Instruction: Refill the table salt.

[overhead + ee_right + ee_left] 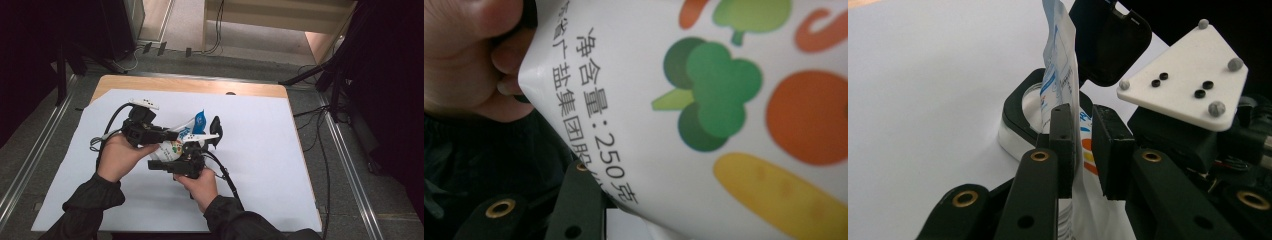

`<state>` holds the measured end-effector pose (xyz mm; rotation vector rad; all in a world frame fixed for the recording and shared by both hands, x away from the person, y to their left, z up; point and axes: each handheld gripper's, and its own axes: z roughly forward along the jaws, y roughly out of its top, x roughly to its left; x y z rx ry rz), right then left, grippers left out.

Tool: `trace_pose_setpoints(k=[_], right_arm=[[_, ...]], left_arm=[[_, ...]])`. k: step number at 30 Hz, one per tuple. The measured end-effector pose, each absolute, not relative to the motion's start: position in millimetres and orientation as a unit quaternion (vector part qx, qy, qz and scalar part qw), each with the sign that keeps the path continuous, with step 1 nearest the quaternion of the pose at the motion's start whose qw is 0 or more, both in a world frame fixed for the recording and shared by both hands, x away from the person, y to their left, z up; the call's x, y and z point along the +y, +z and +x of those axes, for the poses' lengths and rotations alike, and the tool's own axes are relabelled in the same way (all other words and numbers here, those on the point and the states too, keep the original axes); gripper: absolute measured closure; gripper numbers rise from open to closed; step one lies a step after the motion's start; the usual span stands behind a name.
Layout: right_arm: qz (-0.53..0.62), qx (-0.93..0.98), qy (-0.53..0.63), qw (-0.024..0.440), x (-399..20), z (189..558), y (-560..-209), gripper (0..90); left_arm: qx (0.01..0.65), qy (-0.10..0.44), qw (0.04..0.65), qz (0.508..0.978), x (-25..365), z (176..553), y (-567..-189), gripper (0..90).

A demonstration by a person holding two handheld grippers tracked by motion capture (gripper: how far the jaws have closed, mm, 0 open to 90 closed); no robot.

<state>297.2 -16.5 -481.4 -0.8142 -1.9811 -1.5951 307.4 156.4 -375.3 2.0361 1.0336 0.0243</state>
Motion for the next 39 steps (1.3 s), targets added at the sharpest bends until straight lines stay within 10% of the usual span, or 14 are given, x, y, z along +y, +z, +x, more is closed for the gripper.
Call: trace_pose_setpoints(k=[39], right_arm=[[-0.294, -0.737, -0.573, 0.205, -16.4, 296.4, -482.5, 67.4]], left_arm=[[0.409, 0.030, 0.405, 0.817, 154.1, 304.8, -372.3, 90.0]])
